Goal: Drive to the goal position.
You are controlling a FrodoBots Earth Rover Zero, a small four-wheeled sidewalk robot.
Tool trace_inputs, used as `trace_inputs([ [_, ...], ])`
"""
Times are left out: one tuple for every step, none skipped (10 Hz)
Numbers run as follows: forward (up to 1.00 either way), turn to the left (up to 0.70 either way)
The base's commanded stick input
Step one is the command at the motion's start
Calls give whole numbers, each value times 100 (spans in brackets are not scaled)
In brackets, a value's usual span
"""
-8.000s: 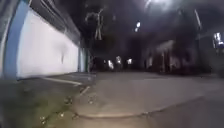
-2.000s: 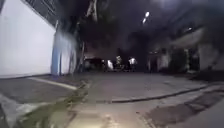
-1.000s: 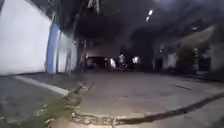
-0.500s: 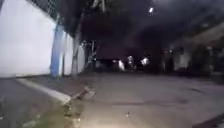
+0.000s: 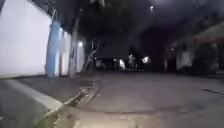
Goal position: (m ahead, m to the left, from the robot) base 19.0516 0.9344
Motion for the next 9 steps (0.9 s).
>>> trace_inputs([
  [70, 0],
  [70, 0],
  [70, 0],
  [70, 0],
  [70, 0],
  [70, 0],
  [70, 0],
  [70, 0],
  [70, 0],
])
